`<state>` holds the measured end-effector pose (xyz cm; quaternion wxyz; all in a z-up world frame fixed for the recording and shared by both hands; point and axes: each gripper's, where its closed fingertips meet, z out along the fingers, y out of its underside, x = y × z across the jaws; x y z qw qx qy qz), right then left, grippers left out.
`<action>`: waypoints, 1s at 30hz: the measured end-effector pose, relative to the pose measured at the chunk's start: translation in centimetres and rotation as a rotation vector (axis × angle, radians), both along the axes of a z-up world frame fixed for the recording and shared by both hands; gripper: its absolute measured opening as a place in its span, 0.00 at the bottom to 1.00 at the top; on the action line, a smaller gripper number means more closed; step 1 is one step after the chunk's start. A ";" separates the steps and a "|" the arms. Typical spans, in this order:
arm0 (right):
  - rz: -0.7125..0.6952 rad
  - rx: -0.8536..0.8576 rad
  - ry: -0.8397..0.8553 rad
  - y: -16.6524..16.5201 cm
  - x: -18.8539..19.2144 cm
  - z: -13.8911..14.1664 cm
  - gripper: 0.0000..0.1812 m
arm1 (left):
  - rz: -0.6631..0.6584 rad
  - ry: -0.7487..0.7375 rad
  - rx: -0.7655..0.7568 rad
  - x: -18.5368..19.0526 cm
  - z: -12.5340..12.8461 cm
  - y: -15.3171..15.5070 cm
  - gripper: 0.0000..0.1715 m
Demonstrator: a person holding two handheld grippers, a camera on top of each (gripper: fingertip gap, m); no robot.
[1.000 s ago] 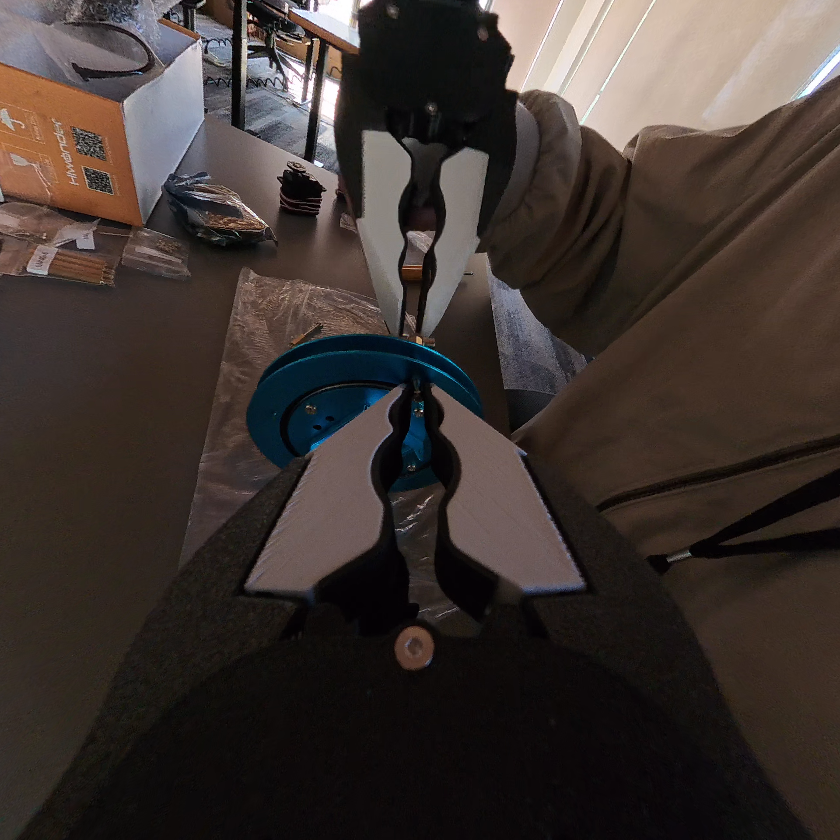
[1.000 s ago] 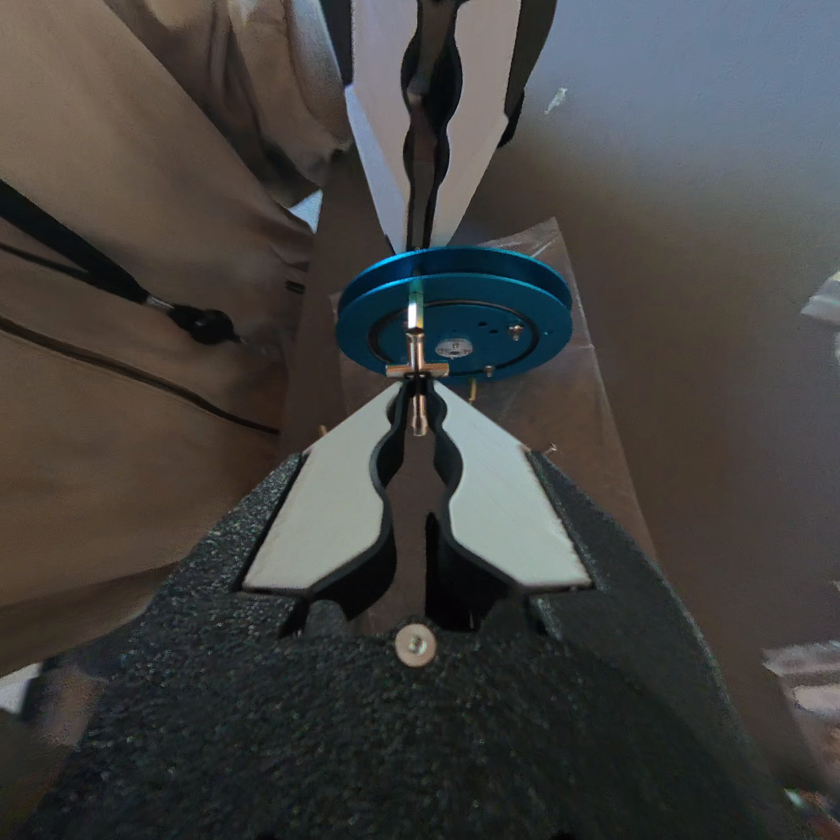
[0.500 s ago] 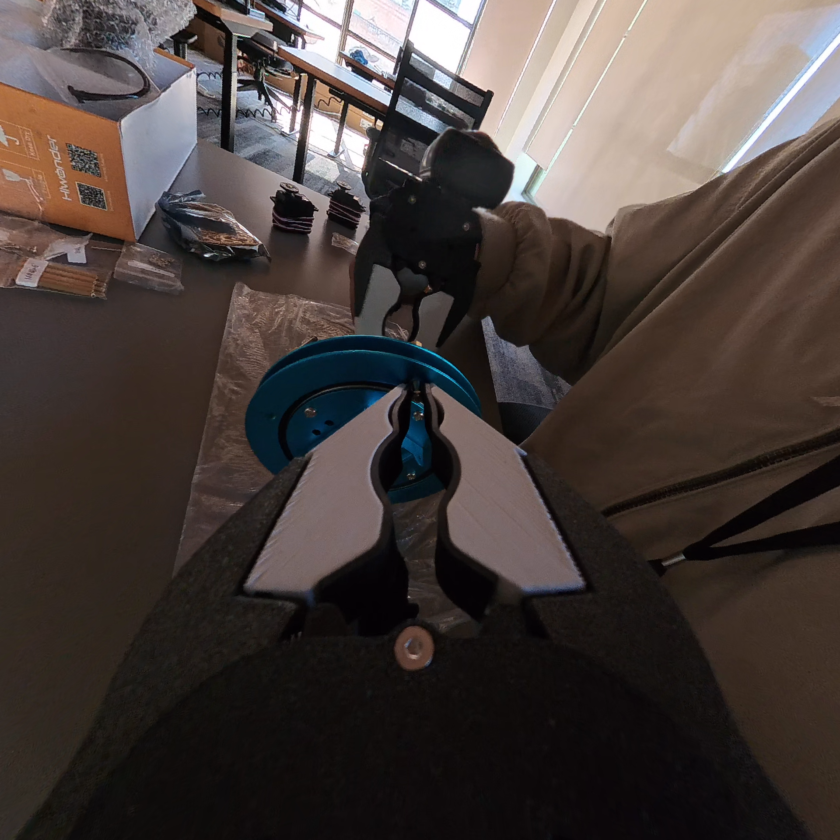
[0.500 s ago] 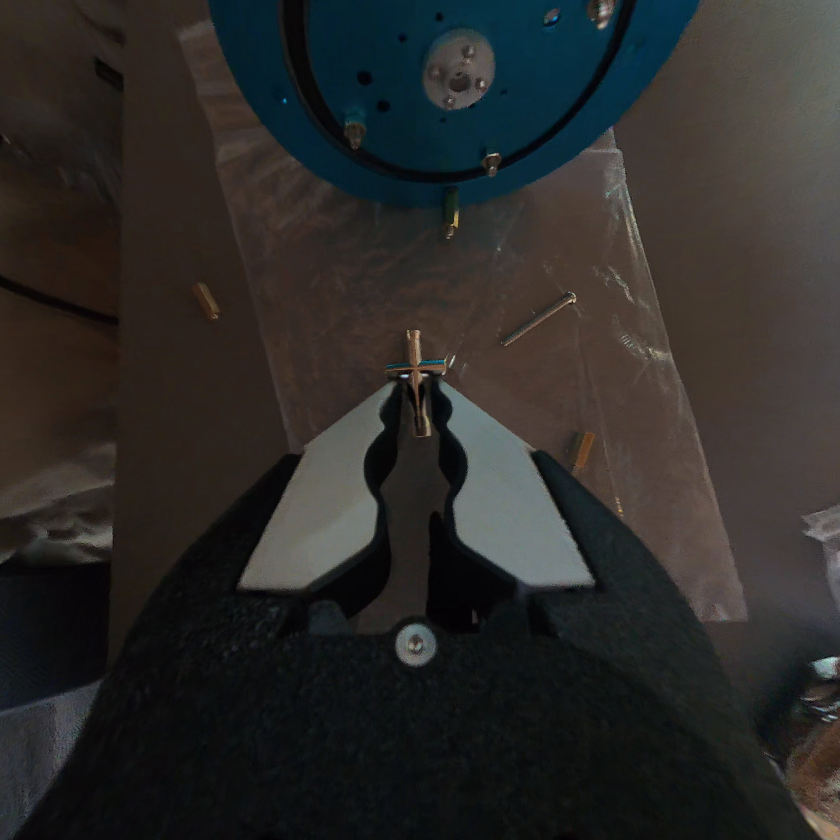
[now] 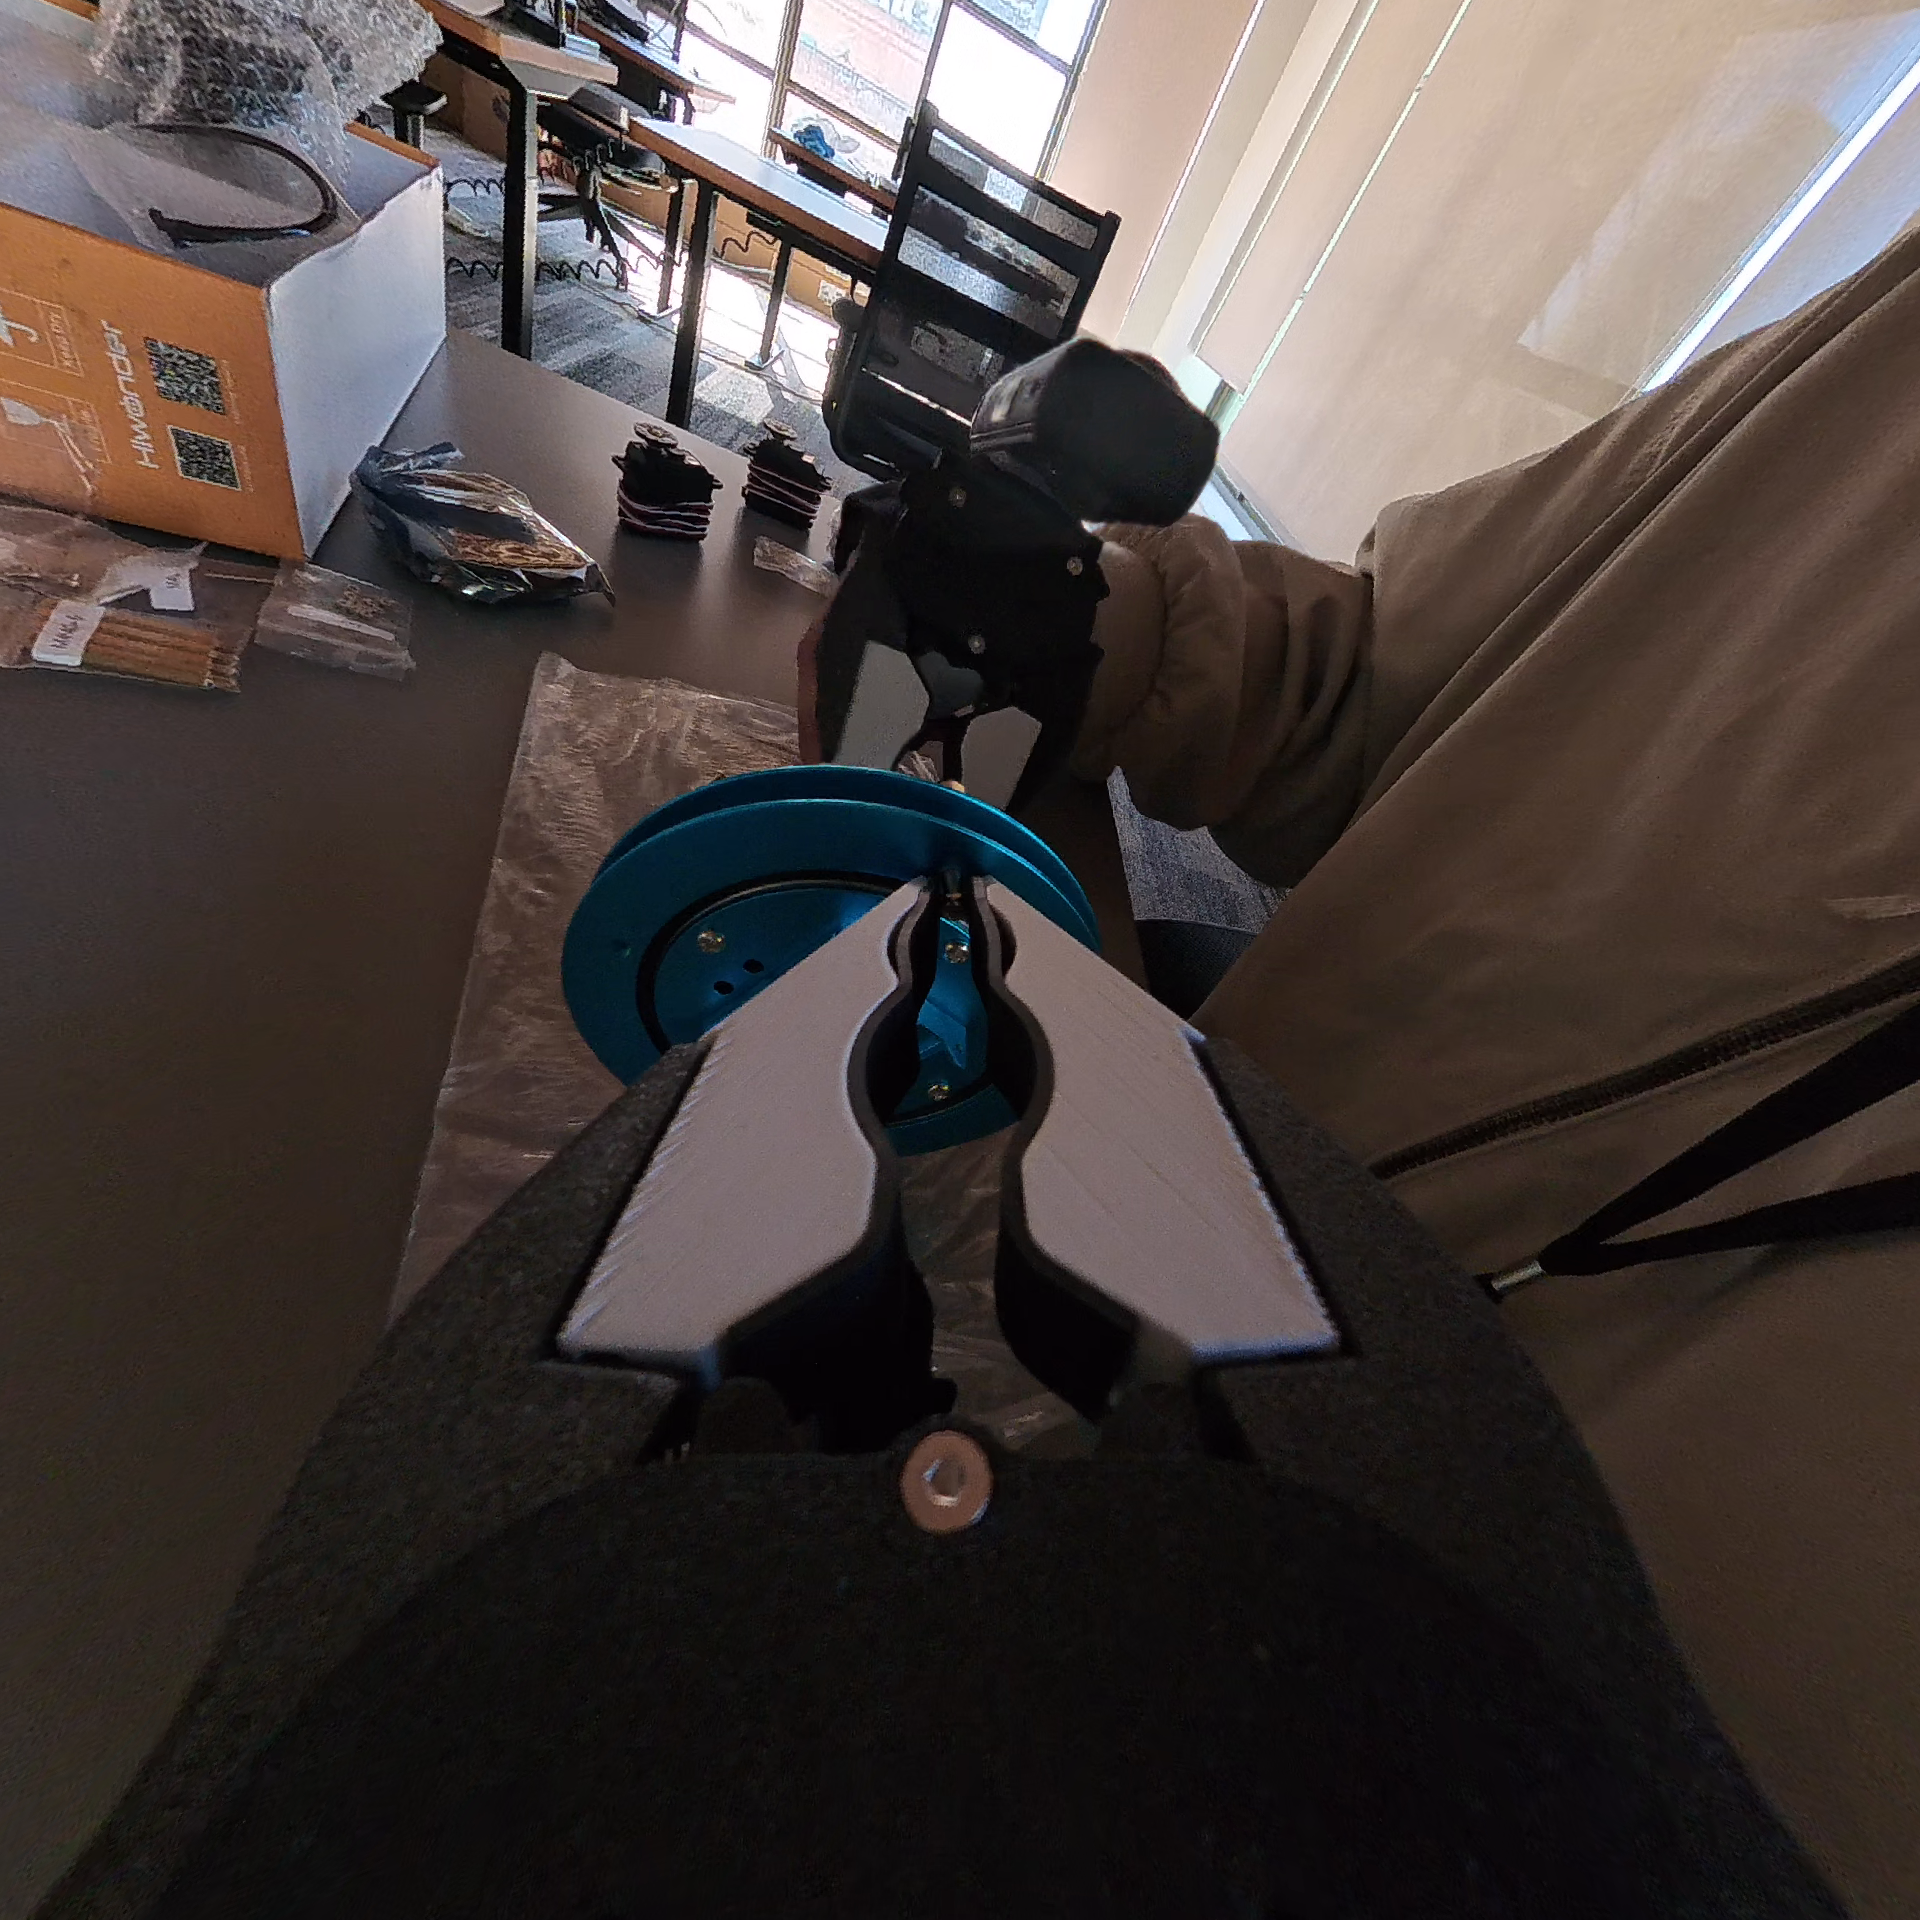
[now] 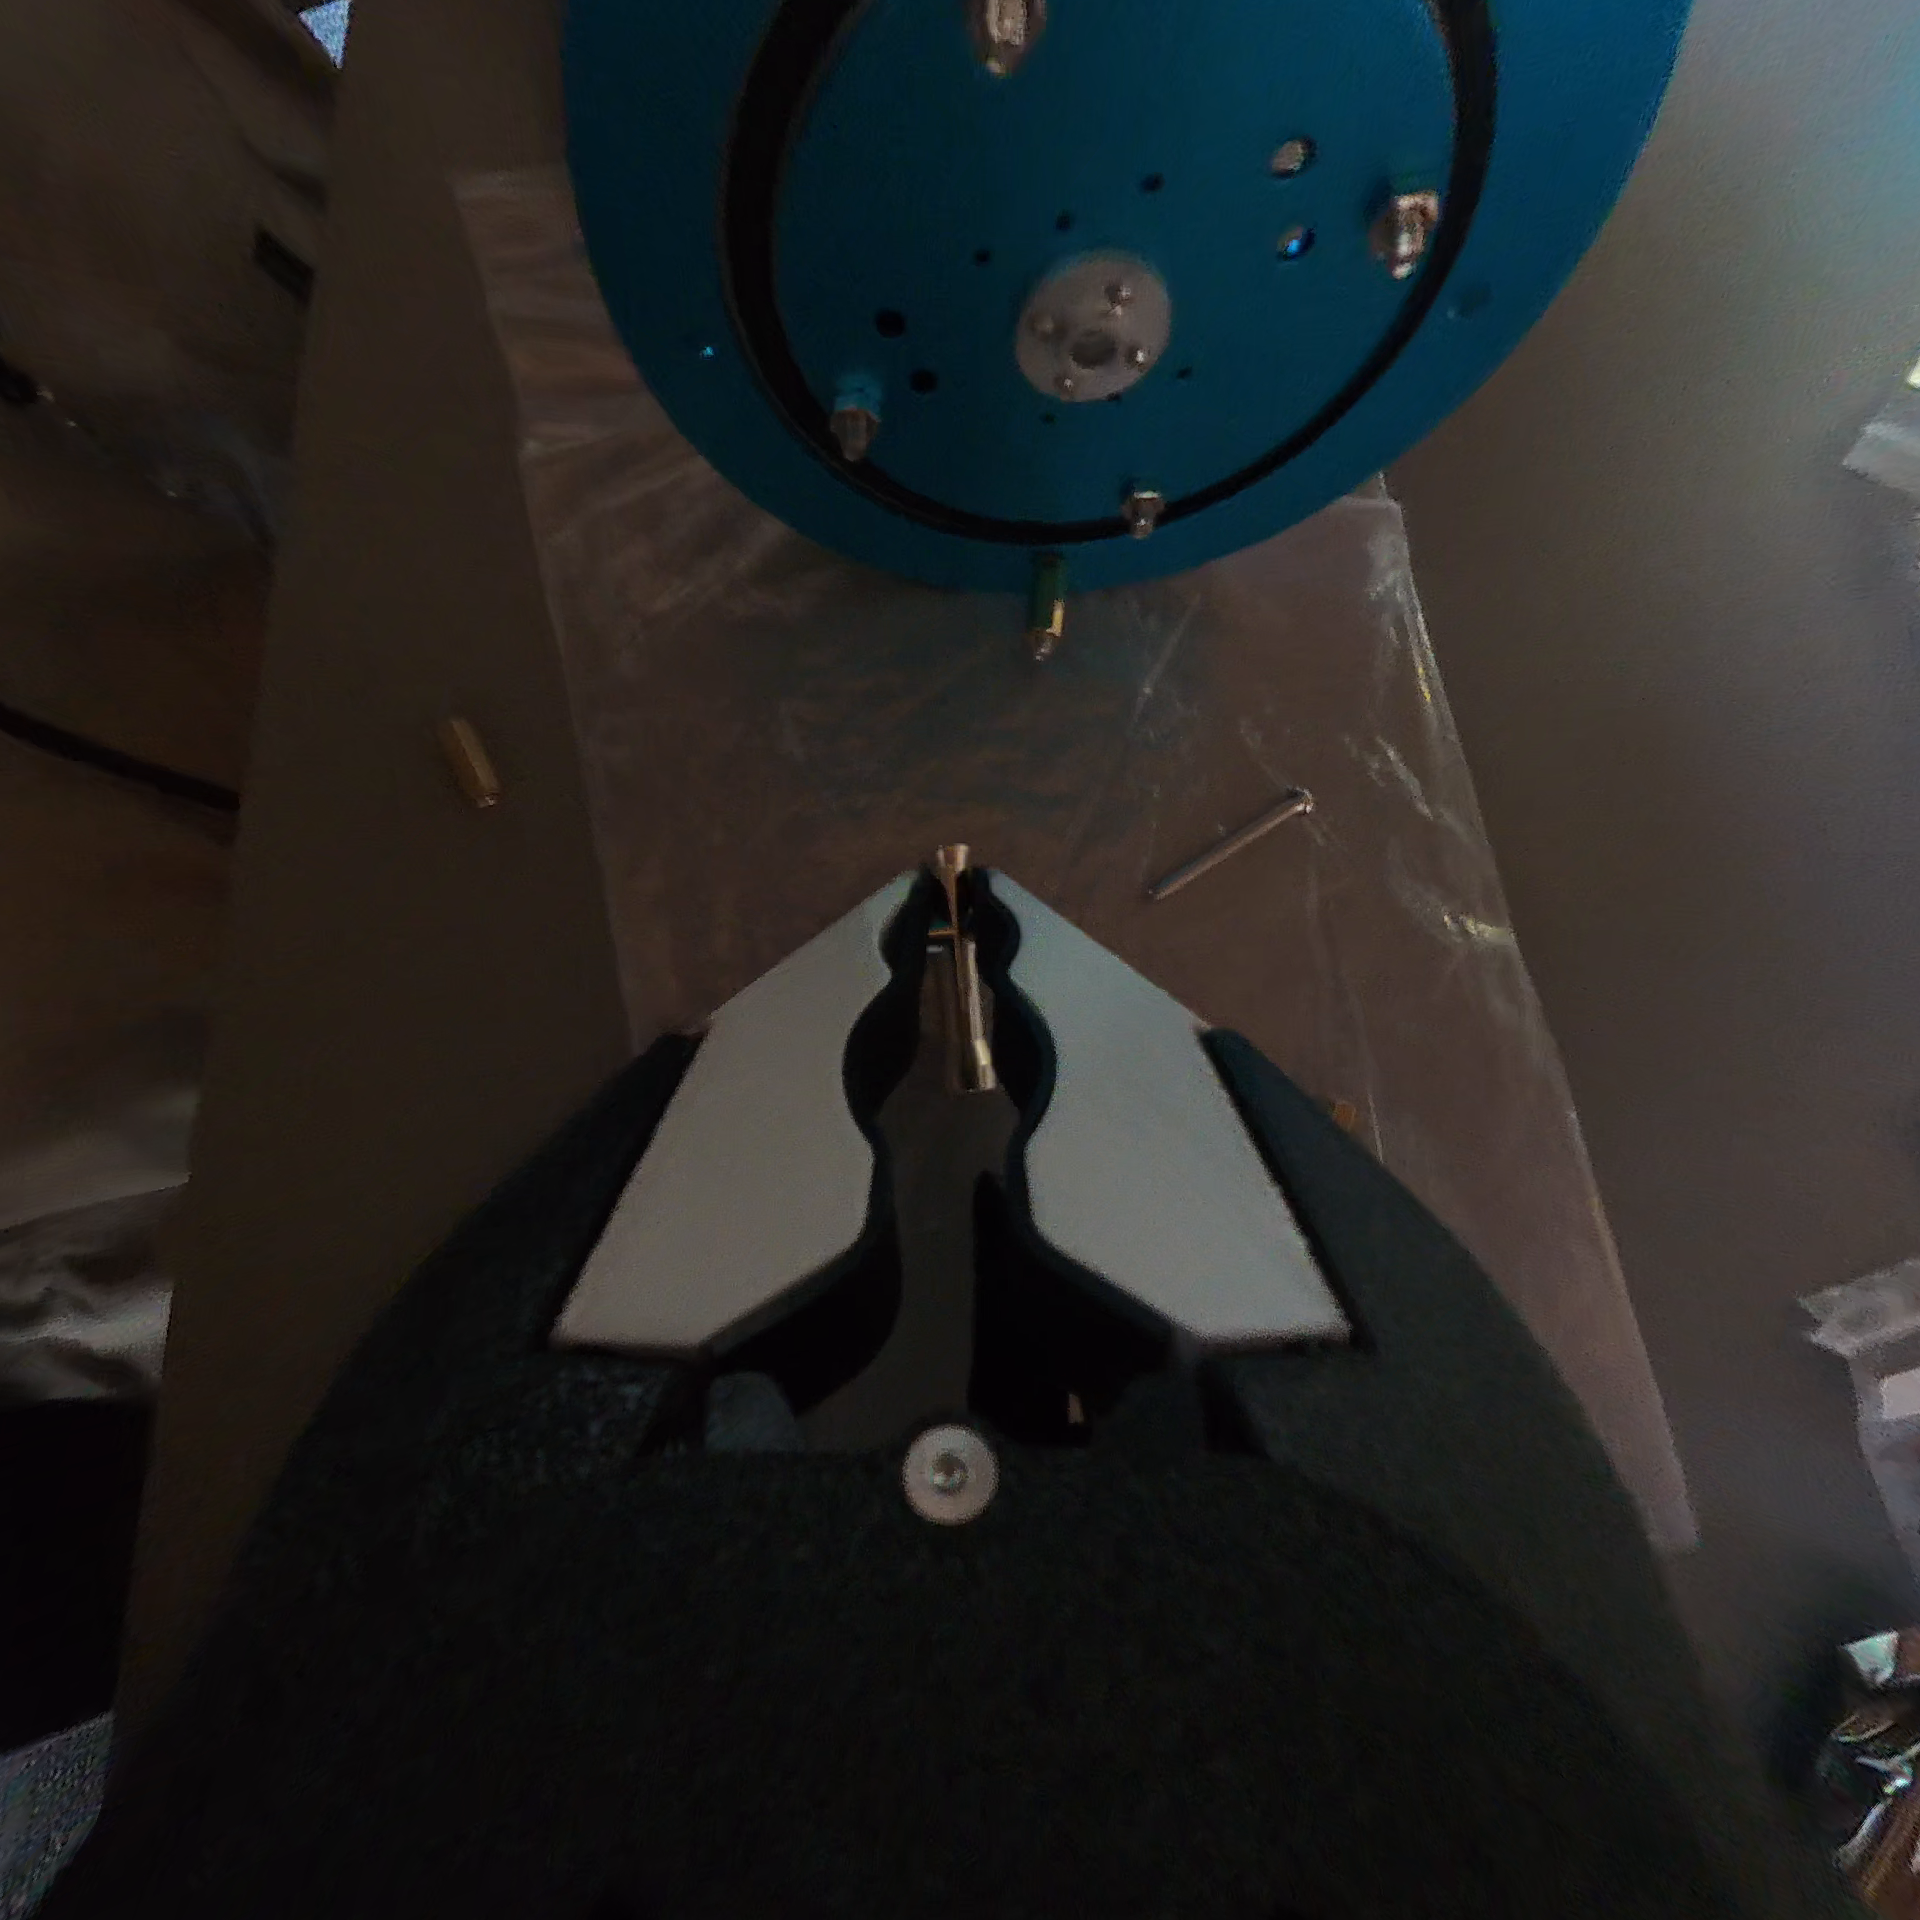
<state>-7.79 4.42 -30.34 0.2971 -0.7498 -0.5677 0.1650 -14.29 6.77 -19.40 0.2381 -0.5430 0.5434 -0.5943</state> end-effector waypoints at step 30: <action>-0.074 0.813 -0.097 3.1 -4.0 10.8 0.03 | 0.043 0.001 -0.126 0.1 0.1 0.6 0.02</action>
